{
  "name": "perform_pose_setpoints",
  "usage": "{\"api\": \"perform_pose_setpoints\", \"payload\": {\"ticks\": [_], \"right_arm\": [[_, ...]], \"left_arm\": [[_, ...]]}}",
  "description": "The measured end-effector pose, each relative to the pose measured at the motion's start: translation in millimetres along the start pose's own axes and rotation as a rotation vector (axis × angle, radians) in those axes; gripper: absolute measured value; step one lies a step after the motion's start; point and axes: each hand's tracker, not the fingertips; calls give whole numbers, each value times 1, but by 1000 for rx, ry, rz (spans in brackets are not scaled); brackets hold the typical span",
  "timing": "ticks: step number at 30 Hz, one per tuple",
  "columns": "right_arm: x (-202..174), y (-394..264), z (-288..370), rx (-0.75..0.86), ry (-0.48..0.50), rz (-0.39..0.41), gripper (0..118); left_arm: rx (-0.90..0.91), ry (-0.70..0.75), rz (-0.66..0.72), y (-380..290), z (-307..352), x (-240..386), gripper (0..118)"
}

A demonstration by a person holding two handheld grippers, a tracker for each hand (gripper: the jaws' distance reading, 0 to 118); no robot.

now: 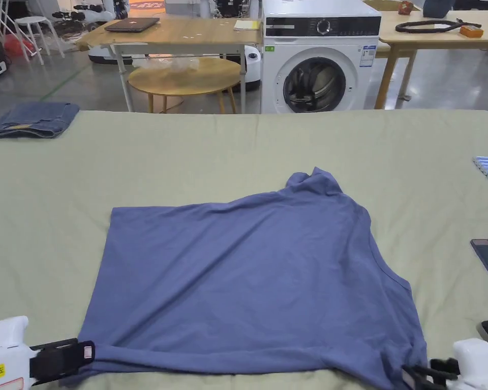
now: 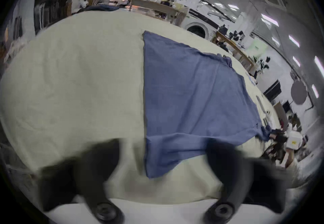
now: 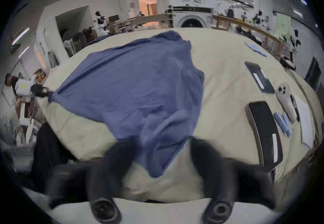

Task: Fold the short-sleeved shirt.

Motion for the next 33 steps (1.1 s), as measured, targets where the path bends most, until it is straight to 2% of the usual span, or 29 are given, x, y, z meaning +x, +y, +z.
{"api": "perform_pose_setpoints", "payload": {"ticks": [1,2,3,5,7,8,9,10,11,12,13,14,16,23,24,25,26,27,29,30,33], "right_arm": [[3,5,2,-18,25,-64,83],[7,10,8,-5,75,-133,111],[8,15,22,73,83,-203,118],[5,25,41,165,88,-253,118],[-3,35,52,182,80,-220,118],[-7,38,56,181,73,-210,118],[-10,40,58,184,61,-196,118],[-12,41,59,172,66,-185,112],[-13,42,57,169,73,-180,92],[-17,40,59,182,70,-171,30],[-21,39,58,191,49,-155,0],[-22,35,57,218,20,-124,0],[-29,31,53,164,66,-115,0],[-24,30,44,87,32,-106,0],[-23,28,39,60,30,-105,13],[-22,24,32,38,8,-108,45],[-22,19,26,20,-9,-117,88],[-21,26,27,-19,4,-132,118],[-22,15,8,-112,25,-158,118],[-18,5,-2,-105,26,-172,118],[-16,-14,-31,-145,7,-153,118]], "left_arm": [[9,-16,13,0,6,2,109],[71,-40,23,1,17,8,118],[136,-44,17,5,28,18,118],[197,-11,-39,11,53,51,118],[196,-58,-95,12,67,73,118],[209,-78,-112,10,64,64,116],[220,-93,-132,9,67,73,109],[219,-100,-151,7,69,79,95],[230,-96,-165,4,70,85,69],[234,-90,-187,-1,72,100,19],[229,-79,-191,-4,69,106,0],[233,-58,-197,-7,68,109,0],[224,-127,-178,-12,69,120,0],[199,-103,-187,-18,64,121,0],[198,-104,-182,-18,64,120,0],[196,-105,-178,-18,63,120,0],[194,-102,-176,-19,63,120,0],[194,-99,-175,-19,63,120,0],[189,-102,-171,-20,64,121,0],[185,-101,-170,-21,63,122,0],[177,-94,-169,-25,62,125,0]]}}
